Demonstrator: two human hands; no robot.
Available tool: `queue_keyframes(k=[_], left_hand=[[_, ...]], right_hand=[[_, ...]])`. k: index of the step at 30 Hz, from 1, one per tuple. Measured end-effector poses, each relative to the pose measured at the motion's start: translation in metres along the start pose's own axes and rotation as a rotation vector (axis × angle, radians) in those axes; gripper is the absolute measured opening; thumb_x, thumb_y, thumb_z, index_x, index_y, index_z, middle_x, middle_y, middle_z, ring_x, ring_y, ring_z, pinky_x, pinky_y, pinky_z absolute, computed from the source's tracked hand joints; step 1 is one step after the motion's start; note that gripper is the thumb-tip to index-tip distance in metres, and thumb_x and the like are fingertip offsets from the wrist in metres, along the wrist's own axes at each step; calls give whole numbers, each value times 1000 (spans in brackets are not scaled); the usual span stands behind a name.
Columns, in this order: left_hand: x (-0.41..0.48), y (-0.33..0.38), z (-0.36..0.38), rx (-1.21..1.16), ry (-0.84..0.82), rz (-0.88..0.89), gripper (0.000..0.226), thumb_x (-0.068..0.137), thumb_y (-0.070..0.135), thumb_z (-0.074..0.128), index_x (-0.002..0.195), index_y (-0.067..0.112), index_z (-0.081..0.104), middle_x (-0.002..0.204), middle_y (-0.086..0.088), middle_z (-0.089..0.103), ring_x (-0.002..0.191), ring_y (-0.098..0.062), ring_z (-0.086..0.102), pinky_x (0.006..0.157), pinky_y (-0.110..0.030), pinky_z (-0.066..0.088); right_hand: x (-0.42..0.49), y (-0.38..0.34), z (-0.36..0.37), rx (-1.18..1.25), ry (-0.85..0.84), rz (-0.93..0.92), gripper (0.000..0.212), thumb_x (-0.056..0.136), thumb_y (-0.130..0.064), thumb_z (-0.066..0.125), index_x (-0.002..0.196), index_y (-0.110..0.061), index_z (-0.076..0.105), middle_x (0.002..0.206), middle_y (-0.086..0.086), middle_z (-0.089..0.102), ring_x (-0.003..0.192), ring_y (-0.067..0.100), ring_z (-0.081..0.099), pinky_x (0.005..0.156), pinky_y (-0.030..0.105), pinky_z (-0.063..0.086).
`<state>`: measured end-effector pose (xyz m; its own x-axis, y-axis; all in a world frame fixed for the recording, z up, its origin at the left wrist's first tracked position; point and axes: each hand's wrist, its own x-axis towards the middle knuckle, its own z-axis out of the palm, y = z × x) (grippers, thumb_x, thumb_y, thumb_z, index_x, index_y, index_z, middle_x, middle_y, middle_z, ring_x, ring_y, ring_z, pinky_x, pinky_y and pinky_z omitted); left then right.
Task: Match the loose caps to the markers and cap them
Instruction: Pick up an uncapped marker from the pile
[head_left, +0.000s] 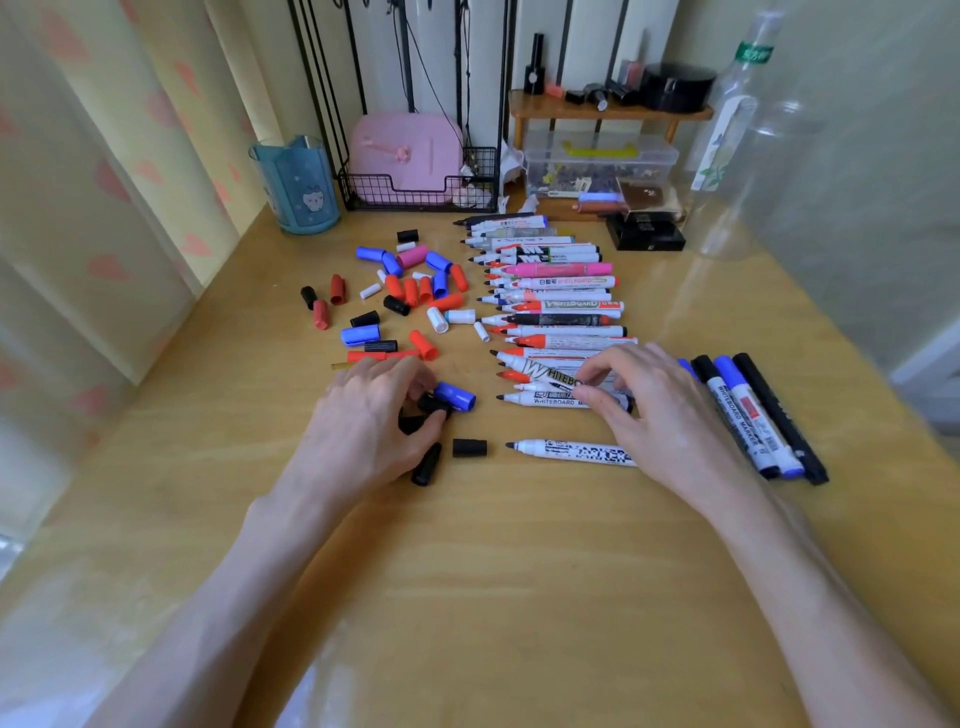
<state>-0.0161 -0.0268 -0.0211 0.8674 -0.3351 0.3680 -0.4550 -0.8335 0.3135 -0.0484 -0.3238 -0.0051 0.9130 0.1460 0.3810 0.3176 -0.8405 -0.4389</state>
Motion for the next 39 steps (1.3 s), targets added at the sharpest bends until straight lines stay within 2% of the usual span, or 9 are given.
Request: queue_keyframes(k=[3, 6, 9, 11, 16, 18, 23, 28, 39], left_hand=[[1, 2, 5, 1, 1, 21, 26, 85, 31, 75, 108, 19, 67, 94, 7, 63, 93, -25, 61, 78, -37, 46], [1, -2, 5, -42, 6, 14, 19, 89, 26, 78, 106, 20, 71, 89, 10, 59, 89, -22, 57, 72, -32, 42], [1, -7, 3, -119, 28, -6, 7, 93, 29, 75, 96, 24, 72, 90, 11, 57, 90, -20, 55, 67, -27, 37], [0, -9, 3, -162, 2, 14, 16, 92, 40, 74, 96, 25, 70, 96, 11, 58, 93, -18, 54, 74, -30, 41], [-3, -5, 7, -112, 5, 15, 19, 88, 34, 79, 96, 23, 66, 88, 14, 57, 87, -20, 55, 76, -35, 45], [-1, -5, 8, -130, 10, -12, 21, 87, 31, 81, 98, 23, 64, 86, 15, 58, 86, -18, 55, 71, -28, 40], [3, -9, 12, -107, 3, -1, 22, 88, 35, 80, 101, 22, 69, 89, 11, 57, 90, -21, 53, 77, -35, 46], [3, -4, 11, -99, 22, 44, 19, 93, 36, 73, 101, 20, 66, 98, 14, 56, 97, -20, 52, 78, -28, 38], [2, 12, -3, -416, 68, 38, 19, 94, 34, 75, 110, 25, 68, 96, 24, 66, 89, -9, 66, 78, -27, 53]], right_hand=[[-2, -4, 2, 20, -24, -20, 14, 99, -35, 63, 104, -22, 65, 96, -11, 63, 95, 15, 61, 84, 36, 45], [-3, -8, 4, -15, -10, -77, 10, 100, -27, 66, 103, -18, 66, 94, -11, 68, 92, 14, 62, 85, 35, 40], [-2, -10, 4, -13, 4, -75, 9, 99, -21, 69, 107, -17, 68, 99, -9, 72, 93, 13, 63, 85, 30, 38], [-2, -9, 4, 8, 13, -65, 14, 99, -17, 68, 113, -16, 70, 108, -8, 74, 99, 14, 66, 88, 26, 38], [-1, -4, 5, 36, 59, -53, 18, 102, -17, 63, 117, -16, 72, 112, -9, 69, 86, 17, 62, 85, 45, 52], [-1, -3, 6, 35, 63, -53, 17, 103, -18, 61, 117, -17, 71, 112, -9, 68, 90, 20, 64, 85, 46, 52], [-2, -6, 5, 34, 55, -50, 16, 103, -18, 61, 117, -19, 70, 113, -10, 65, 82, 14, 56, 81, 37, 49], [-3, -7, 7, 20, 15, -55, 16, 102, -16, 62, 116, -20, 68, 113, -8, 64, 88, 18, 60, 84, 38, 49], [-4, -13, 4, 12, 41, -95, 16, 102, -13, 62, 116, -19, 67, 109, -8, 66, 91, 14, 59, 83, 28, 40]])
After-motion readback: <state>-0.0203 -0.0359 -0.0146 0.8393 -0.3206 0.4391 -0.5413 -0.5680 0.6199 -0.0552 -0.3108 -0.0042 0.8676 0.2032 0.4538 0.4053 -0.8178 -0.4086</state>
